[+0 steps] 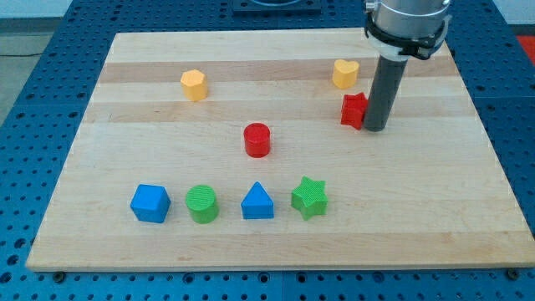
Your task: Drag the red star diagonally bottom left to the yellow heart
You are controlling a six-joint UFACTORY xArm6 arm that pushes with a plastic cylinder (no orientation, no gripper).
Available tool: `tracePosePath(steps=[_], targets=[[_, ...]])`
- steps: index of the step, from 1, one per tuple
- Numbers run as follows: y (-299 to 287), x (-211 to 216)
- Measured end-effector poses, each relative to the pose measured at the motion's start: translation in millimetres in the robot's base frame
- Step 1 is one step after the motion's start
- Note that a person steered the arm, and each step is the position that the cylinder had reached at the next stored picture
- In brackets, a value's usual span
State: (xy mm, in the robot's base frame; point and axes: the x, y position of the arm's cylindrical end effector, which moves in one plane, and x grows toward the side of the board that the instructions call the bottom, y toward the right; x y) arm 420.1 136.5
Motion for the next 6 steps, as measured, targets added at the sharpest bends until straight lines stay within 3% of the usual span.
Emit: tracePosePath(steps=[3, 6], targets=[[53.3, -13.4], [-36.7, -14.2]])
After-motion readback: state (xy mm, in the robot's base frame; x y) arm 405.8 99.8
